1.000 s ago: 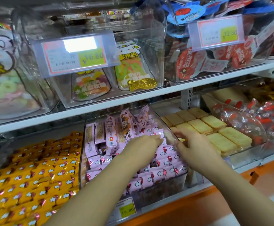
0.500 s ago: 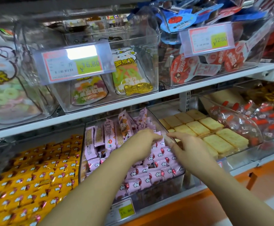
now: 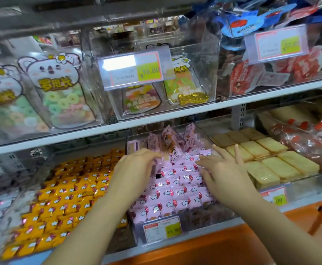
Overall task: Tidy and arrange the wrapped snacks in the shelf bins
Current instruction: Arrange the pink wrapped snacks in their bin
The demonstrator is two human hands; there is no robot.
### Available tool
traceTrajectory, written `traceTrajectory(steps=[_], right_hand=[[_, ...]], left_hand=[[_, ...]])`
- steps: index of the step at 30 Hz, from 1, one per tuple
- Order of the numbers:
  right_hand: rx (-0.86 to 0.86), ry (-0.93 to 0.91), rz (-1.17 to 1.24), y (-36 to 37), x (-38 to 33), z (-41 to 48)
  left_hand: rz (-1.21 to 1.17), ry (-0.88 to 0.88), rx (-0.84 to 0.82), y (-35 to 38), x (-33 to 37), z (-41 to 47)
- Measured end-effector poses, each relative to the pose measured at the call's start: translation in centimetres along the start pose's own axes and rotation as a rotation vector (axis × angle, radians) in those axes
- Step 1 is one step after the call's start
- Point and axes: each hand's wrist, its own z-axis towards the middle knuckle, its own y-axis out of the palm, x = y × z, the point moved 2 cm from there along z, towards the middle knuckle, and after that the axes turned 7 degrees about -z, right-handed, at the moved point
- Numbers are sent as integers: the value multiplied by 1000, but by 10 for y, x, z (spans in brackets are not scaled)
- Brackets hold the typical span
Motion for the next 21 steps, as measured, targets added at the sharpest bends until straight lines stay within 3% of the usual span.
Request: traceTrajectory(steps=[6,12,17,21], right_hand=[[9,-82,214,8,-34,12],[-117,-19,276,23,-44,34],[-77,16,368,21,-42,43],[10,83,463,16,-33,39]], left_hand=[[47,-102,20,-8,-22,-14],[159,-128,-103,1,-25,-16],[213,-132,-186,5,-25,-13],[183,-149,-118,3,-27,-7]])
